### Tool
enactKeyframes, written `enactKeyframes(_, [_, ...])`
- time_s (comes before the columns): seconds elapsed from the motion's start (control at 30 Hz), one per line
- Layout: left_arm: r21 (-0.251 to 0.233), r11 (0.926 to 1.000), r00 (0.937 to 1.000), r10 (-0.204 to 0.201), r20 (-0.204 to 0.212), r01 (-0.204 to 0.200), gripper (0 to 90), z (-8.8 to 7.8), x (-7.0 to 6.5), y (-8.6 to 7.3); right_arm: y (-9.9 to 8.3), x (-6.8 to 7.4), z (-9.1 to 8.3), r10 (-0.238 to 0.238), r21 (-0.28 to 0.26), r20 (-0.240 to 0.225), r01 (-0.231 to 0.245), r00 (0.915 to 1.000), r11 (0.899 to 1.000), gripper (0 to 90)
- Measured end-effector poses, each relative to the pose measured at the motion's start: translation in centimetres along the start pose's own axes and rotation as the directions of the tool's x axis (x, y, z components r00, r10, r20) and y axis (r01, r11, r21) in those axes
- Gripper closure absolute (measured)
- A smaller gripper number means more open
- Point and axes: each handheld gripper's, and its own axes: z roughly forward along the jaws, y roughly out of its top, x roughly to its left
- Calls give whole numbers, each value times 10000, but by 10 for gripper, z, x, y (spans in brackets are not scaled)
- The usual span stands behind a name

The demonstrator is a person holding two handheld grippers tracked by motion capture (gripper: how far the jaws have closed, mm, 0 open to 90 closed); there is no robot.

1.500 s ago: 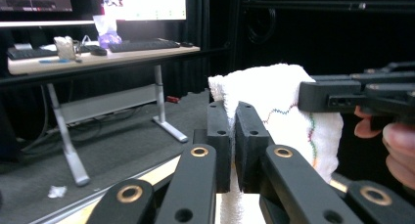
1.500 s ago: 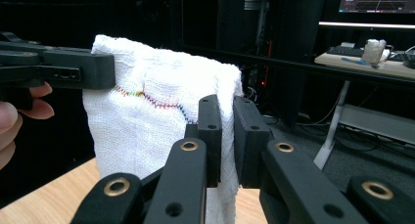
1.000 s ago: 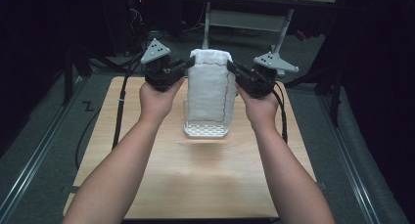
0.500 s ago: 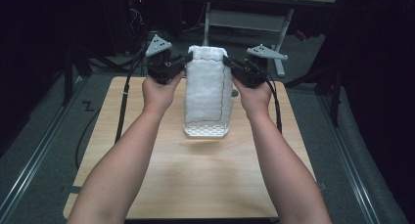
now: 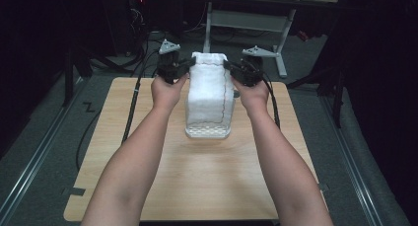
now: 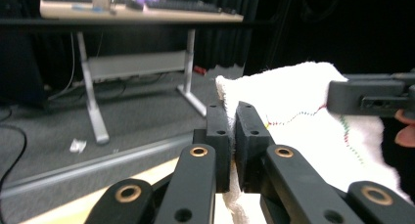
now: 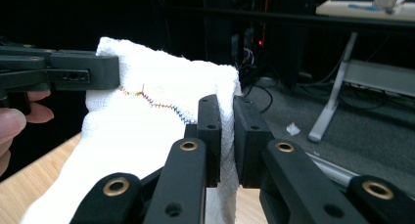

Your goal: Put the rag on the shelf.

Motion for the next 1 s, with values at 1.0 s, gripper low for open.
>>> enactKeyframes(1.0, [1114,9909,9967,-709,-396,749,617,7,18,-33,-23,-16,29,490,1617,71,-495,9988,9856,676])
